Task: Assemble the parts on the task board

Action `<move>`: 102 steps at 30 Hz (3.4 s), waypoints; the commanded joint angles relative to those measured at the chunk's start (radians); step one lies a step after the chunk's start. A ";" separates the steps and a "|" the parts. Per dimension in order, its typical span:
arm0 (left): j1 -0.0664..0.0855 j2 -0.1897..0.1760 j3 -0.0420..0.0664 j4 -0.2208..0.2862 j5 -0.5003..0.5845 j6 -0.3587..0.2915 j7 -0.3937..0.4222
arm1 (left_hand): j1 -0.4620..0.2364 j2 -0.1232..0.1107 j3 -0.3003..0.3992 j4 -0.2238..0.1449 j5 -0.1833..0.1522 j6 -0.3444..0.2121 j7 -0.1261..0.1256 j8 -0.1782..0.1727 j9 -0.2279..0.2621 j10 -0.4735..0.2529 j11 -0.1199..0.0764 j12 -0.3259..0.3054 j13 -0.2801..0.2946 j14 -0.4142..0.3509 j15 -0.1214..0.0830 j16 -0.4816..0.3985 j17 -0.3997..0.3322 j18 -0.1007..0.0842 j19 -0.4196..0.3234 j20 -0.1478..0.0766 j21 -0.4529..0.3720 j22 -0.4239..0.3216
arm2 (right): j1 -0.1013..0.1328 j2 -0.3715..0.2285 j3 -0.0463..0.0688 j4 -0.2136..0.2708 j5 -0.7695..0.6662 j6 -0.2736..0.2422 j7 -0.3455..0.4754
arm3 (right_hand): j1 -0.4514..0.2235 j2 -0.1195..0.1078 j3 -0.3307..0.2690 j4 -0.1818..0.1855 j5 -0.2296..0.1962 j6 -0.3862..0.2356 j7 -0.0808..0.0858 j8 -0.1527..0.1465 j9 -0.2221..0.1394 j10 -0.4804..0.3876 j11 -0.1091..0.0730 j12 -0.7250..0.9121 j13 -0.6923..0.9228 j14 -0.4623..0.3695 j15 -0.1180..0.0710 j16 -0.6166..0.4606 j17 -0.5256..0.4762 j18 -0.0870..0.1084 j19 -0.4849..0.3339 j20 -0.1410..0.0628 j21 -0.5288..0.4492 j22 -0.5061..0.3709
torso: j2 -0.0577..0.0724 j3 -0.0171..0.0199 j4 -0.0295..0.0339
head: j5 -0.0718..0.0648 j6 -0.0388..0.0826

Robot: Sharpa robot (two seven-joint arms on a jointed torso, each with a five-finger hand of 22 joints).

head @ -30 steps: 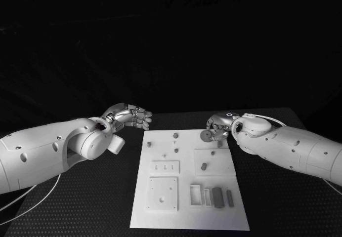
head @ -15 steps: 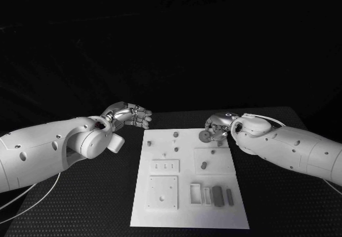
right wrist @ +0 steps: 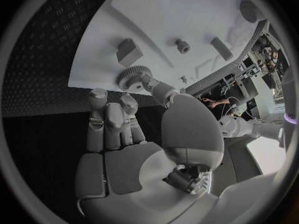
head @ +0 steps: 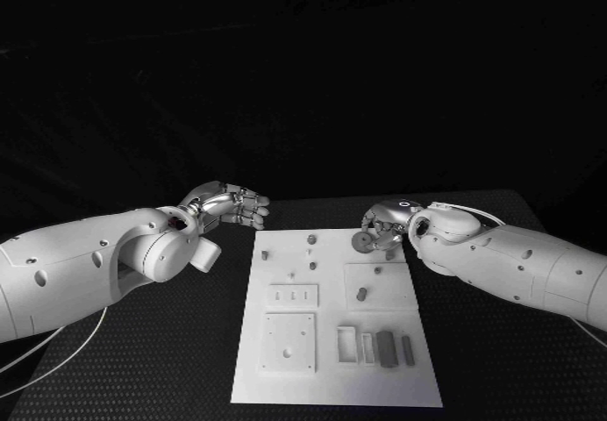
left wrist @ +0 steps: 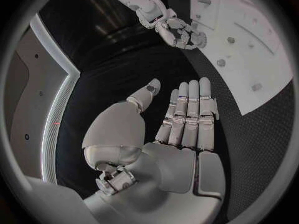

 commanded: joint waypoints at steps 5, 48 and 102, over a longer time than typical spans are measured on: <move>0.001 0.001 0.001 0.002 -0.003 0.011 0.006 | 0.002 -0.005 -0.002 0.005 0.004 -0.005 0.004 -0.007 0.001 0.001 0.005 -0.006 0.001 0.003 0.007 -0.004 0.001 0.014 -0.006 -0.001 -0.005 0.002 | 0.000 0.002 0.000 0.003 0.006 0.008 0.012 | -0.020 -0.013 -0.004 0.012 -0.003 0.008 0.024 -0.005 -0.003 -0.017 0.017 0.008 -0.006 0.001 0.005 0.006 0.000 0.037 0.000 -0.007 0.007 0.020 | 0.000 0.0002 0.0003 | 0.000 -0.001; 0.002 -0.006 0.001 0.010 -0.008 0.007 0.001 | 0.003 -0.004 -0.002 0.005 0.004 -0.005 0.004 -0.008 0.002 0.001 0.005 -0.009 0.003 0.004 0.007 -0.007 0.004 0.014 -0.006 -0.001 -0.006 0.003 | -0.008 0.021 -0.010 -0.002 -0.098 -0.027 -0.026 | 0.005 0.139 0.006 -0.084 -0.002 0.127 -0.008 0.044 0.019 -0.008 -0.012 0.051 -0.060 0.032 -0.020 0.009 0.041 0.037 0.001 -0.010 0.022 0.019 | 0.000 0.0011 0.0002 | -0.002 -0.012; 0.002 -0.009 0.002 0.016 -0.008 0.003 0.002 | 0.004 -0.003 -0.002 0.005 0.004 -0.005 0.004 -0.009 0.003 0.003 0.005 -0.012 0.006 0.005 0.007 -0.011 0.008 0.014 -0.005 -0.001 -0.008 0.004 | -0.007 0.171 -0.064 0.110 -0.337 -0.170 -0.144 | -0.008 0.086 0.022 -0.059 -0.002 0.150 -0.018 0.043 0.025 0.026 -0.023 0.052 -0.095 0.076 -0.031 0.007 0.078 0.037 0.029 -0.025 0.022 0.014 | 0.001 0.0014 0.0020 | 0.013 0.001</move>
